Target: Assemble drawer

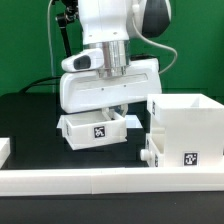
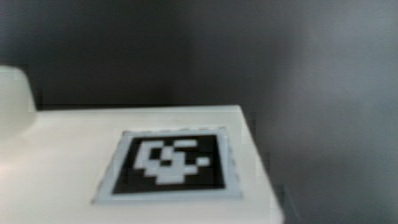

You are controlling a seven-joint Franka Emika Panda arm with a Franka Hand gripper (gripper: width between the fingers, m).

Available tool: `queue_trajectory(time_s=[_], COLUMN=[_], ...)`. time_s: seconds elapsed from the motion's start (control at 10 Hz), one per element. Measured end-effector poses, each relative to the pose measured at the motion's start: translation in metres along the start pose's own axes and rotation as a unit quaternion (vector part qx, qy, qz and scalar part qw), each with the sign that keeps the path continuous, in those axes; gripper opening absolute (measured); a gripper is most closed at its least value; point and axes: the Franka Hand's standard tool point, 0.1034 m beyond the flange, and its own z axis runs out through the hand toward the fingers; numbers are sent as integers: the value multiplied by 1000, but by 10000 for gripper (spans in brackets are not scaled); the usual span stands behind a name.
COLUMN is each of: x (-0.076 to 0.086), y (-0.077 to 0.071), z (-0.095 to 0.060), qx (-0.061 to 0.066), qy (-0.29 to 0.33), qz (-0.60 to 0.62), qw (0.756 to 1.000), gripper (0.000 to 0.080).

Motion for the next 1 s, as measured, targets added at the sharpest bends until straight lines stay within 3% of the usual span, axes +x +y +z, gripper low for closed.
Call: queue_trajectory(time_s=[0.1, 0.4, 0.6, 0.8, 1.0], x=[9, 5, 2, 17, 20], y=[-3, -2, 15, 18, 19], z=[-6, -4, -8, -19, -22], qx=[0, -1, 2, -8, -11], qy=[3, 1, -12, -19, -20], qz=[-4, -59, -191, -289, -336], qw=[1000, 998, 982, 957, 941], gripper=[41, 41, 41, 41, 41])
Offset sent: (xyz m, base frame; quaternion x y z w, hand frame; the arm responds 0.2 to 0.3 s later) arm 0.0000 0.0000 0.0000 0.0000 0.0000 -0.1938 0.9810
